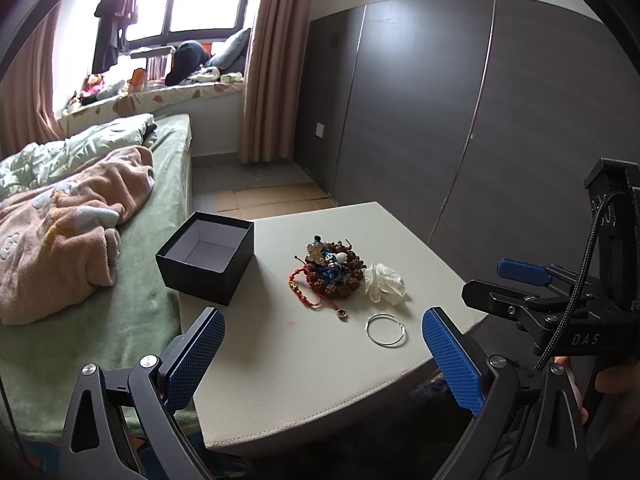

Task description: Organize jewelry

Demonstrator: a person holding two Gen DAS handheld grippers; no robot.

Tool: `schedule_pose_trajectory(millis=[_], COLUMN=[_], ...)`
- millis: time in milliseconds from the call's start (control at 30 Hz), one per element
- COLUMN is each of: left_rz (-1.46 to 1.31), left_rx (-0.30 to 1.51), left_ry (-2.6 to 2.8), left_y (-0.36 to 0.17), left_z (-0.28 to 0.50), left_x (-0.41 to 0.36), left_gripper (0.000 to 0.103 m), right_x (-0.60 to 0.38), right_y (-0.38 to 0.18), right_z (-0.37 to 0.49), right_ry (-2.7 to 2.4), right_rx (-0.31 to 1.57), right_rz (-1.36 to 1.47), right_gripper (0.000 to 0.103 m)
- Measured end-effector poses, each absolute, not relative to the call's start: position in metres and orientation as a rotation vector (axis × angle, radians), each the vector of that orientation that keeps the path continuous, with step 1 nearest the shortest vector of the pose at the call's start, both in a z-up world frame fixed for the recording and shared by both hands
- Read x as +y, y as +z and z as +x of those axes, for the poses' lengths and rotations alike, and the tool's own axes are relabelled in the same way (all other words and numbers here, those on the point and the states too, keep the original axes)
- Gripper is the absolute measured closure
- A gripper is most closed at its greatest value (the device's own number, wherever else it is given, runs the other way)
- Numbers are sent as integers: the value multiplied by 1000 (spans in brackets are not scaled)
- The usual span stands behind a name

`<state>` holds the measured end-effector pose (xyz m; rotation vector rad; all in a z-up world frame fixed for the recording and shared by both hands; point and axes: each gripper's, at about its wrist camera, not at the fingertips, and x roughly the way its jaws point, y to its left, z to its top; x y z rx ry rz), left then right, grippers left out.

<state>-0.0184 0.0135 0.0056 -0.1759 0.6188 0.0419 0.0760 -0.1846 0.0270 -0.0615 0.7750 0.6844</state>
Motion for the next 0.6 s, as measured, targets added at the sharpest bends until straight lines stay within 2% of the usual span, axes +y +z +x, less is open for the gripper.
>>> schedule_pose_trajectory(millis=[500, 600], left_rz=[-327, -331], left_rx=[695, 707], left_ry=[29, 25], left_y=[-16, -22], left_z=[25, 38], left_x=[22, 21], left_gripper=[4, 7], right_x=[-211, -214], right_y=[10, 4], right_z=[128, 140], right_ry=[579, 577], right_rx=[912, 950], right_rz=[140, 181], right_gripper=[5, 9])
